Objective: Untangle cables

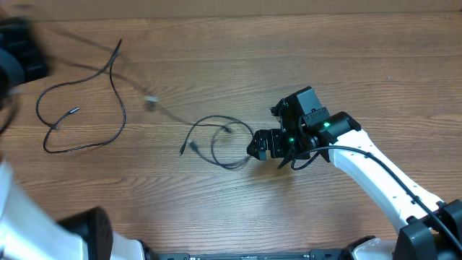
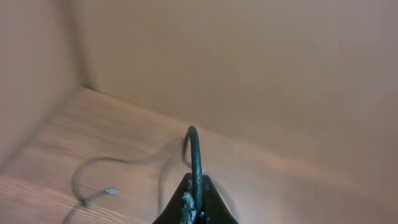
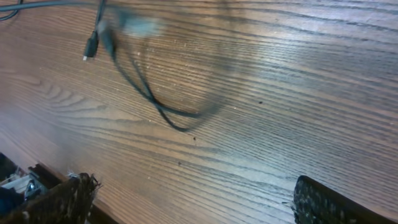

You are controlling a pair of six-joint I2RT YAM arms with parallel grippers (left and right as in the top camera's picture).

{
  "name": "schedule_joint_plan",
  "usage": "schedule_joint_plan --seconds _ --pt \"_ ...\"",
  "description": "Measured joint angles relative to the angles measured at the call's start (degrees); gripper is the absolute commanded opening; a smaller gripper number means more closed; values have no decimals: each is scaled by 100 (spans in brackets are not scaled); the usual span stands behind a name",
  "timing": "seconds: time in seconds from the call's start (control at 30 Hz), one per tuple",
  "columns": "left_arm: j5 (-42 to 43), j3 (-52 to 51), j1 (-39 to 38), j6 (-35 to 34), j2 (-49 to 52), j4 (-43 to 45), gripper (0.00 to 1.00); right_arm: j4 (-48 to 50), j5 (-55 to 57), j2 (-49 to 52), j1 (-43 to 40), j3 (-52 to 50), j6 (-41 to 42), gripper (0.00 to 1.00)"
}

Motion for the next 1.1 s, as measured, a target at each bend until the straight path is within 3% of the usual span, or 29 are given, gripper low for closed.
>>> schedule_joint_plan --seconds 0.1,0.23,0.57,0.87,0.9,1.0,1.07,1.1 --pt "326 50 699 -374 -216 262 4 0 33 0 -2 0 -2 100" --pt "400 85 852 -542 -144 317 4 2 52 0 -2 0 -2 100" --pt "-525 7 857 -557 1410 76 4 -2 70 0 -2 0 0 100" --pt "-1340 -37 857 -557 1858 984 5 -4 72 0 0 0 -2 100" --pt "-1373 -35 857 -553 1849 1036 17 -2 72 0 0 0 -2 100" --pt "-1427 -35 857 -553 1847 964 63 -2 74 0 0 0 0 100" --pt "-1438 -35 857 -568 1849 791 77 -2 72 0 0 0 0 100" --pt "-1408 -35 857 -568 1849 682 79 -2 74 0 -2 0 -2 100"
